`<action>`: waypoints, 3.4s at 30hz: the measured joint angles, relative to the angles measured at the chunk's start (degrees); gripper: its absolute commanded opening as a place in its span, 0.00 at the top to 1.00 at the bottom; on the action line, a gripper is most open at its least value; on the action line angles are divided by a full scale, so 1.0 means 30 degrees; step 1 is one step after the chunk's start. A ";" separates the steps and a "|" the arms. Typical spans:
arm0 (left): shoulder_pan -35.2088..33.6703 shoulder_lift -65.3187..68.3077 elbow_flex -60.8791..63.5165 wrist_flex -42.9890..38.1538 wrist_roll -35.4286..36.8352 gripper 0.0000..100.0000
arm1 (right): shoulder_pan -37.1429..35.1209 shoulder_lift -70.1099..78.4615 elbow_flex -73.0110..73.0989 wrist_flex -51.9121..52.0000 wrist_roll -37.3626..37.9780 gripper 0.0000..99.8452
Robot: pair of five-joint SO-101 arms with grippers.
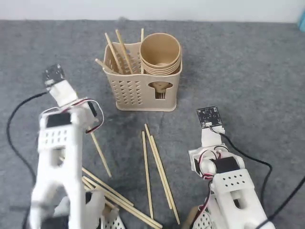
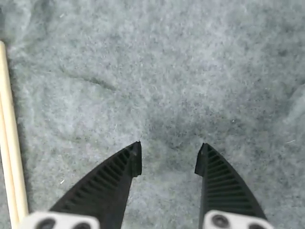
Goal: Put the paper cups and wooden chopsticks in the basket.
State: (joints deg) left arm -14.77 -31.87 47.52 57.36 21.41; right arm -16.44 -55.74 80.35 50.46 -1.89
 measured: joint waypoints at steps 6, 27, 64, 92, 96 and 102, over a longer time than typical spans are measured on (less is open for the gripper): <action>0.0059 -0.7238 -0.0440 0.0498 -0.0205 0.99 | 0.0000 0.0000 0.0000 0.0000 0.0000 0.80; 0.5333 -0.7560 -0.5773 -1.7758 -0.0557 0.99 | 0.0000 0.0000 0.0000 0.0000 0.0000 0.80; 0.2667 -0.5099 -0.4659 -1.0168 -0.1758 0.78 | 0.0000 0.0000 0.0088 0.0000 0.1084 0.80; -0.4015 -1.0608 1.2923 -0.8059 -0.1495 0.99 | -0.2491 0.0000 0.0322 0.0029 -0.0557 0.80; -0.3927 -1.0608 1.2952 -0.8117 -0.1495 0.99 | -0.4337 0.0000 -0.1729 0.1114 -0.1700 0.80; -0.3927 -1.0608 1.2952 -0.8117 -0.1495 0.99 | -0.7619 0.0176 -0.3810 0.1319 -0.3165 0.80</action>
State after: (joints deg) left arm -26.55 -63.69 86.37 33.01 16.92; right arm -39.30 -55.21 68.92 54.42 -11.38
